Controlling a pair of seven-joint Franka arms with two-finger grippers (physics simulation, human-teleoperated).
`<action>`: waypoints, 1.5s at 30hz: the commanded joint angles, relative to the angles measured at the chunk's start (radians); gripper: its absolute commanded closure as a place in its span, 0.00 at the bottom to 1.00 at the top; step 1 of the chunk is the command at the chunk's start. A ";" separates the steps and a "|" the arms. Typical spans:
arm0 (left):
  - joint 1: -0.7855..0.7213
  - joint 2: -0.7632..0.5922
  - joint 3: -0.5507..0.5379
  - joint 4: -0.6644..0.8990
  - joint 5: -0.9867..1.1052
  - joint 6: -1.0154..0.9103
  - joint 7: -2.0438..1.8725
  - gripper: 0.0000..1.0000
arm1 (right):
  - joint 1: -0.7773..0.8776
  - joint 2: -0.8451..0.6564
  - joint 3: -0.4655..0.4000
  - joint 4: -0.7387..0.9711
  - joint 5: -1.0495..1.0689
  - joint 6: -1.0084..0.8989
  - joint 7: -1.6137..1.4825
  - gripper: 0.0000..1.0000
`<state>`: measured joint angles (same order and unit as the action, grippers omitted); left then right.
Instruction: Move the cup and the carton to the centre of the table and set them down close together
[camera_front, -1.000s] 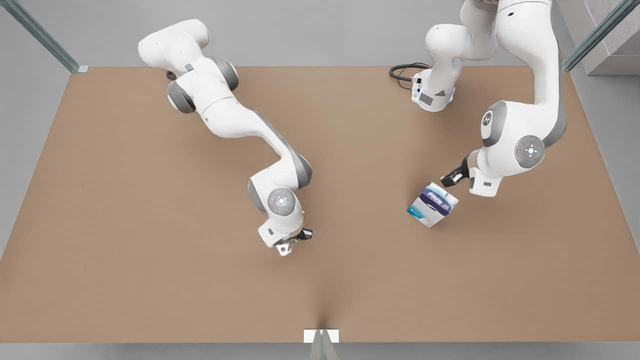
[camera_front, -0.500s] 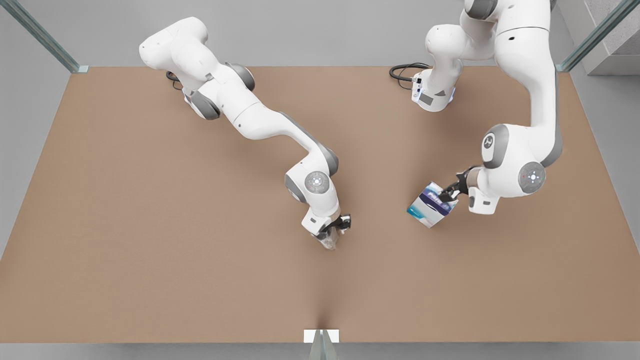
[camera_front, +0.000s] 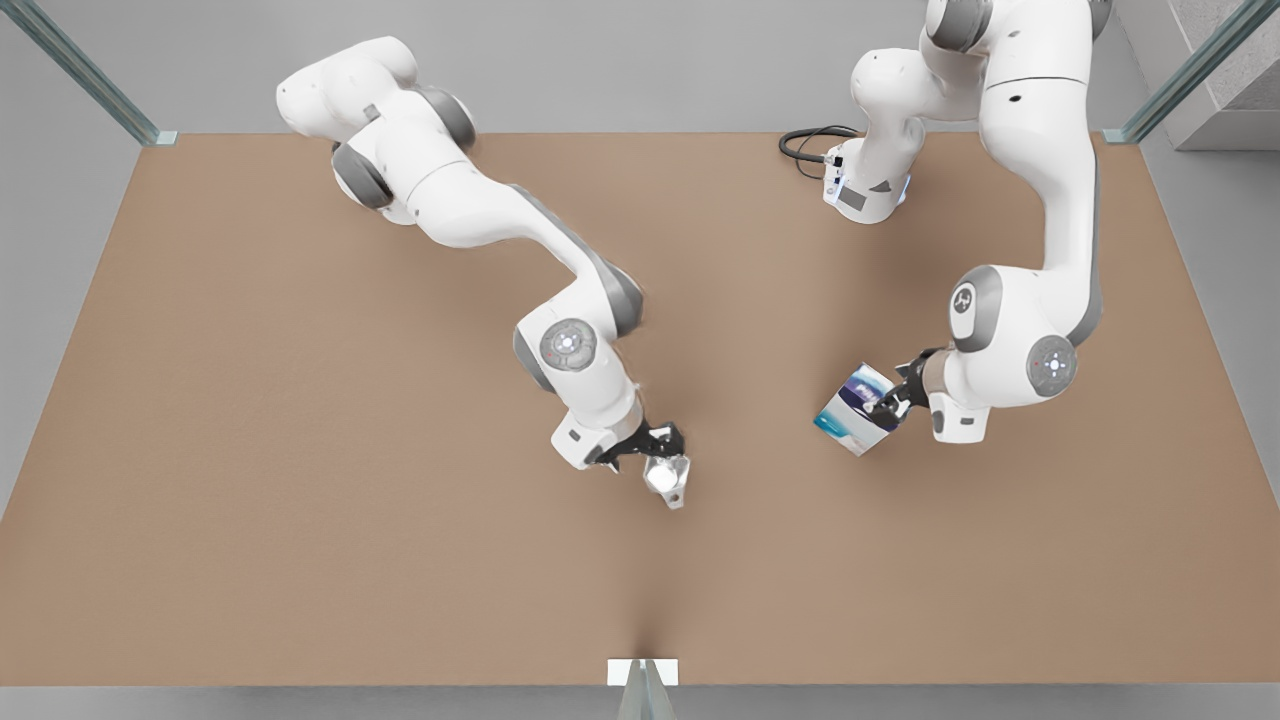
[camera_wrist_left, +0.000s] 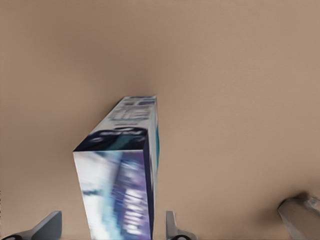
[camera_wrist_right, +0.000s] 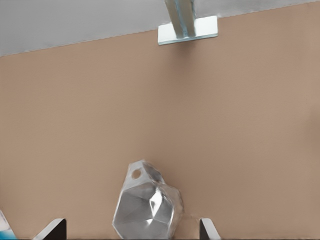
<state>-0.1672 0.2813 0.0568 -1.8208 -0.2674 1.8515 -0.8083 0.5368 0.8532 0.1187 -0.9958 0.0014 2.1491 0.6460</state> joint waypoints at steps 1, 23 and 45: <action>0.000 0.002 0.000 0.000 0.000 0.000 0.003 0.00 | -0.040 -0.052 0.010 -0.064 -0.001 -0.006 -0.003 0.00; -0.072 -0.025 -0.008 0.009 -0.003 -0.012 -0.159 0.43 | -0.587 -0.707 -0.094 -0.531 -0.005 -0.638 -0.591 0.00; -0.491 0.190 -0.020 0.206 -0.072 0.071 -0.597 0.00 | -0.578 -0.735 -0.102 -0.524 -0.020 -0.545 -0.589 0.00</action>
<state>-0.6581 0.4710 0.0368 -1.6153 -0.3388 1.9221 -1.4051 -0.0419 0.1182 0.0168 -1.5202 -0.0184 1.6031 0.0568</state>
